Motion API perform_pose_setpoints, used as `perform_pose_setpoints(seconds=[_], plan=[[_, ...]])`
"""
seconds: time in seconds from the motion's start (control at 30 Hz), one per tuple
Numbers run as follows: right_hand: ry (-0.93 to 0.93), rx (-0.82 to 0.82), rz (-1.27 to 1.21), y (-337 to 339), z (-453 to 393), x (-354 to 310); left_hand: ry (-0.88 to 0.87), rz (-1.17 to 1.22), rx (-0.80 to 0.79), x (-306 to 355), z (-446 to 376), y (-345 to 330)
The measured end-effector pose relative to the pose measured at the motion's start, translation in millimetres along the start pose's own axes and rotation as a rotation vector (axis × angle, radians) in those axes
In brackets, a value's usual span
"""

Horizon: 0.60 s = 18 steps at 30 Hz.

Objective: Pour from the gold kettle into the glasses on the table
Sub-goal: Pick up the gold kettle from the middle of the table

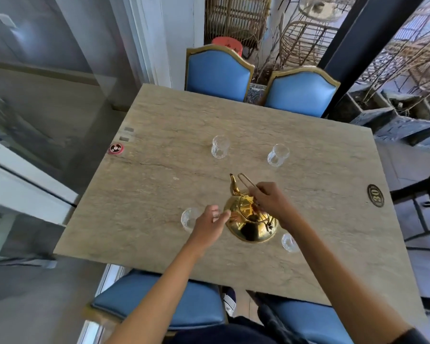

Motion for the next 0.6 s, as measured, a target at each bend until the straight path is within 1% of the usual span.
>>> perform_pose_setpoints(seconds=[0.13, 0.3, 0.43, 0.6], plan=[[0.023, -0.050, 0.082, -9, 26, -6, 0.066, 0.047, -0.017, -14, -2, -9], [0.029, -0.200, 0.110, -31, 45, -10, 0.183, 0.210, -0.092, -38, -2, -24], [0.070, -0.258, 0.179, -48, 47, -13, 0.202, 0.262, -0.089, -56, 1, -27], [0.106, -0.299, 0.246, -62, 40, -18, 0.201, 0.356, -0.154, -72, 5, -24]])
Point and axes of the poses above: each hand's wrist, its own z-axis away from the middle knuckle, its own y-axis out of the back of the hand, x = y × z, the point moved 2 cm from there along -z, towards the middle knuckle, and after that the axes turned 10 degrees about y, right-handed, at the moved point
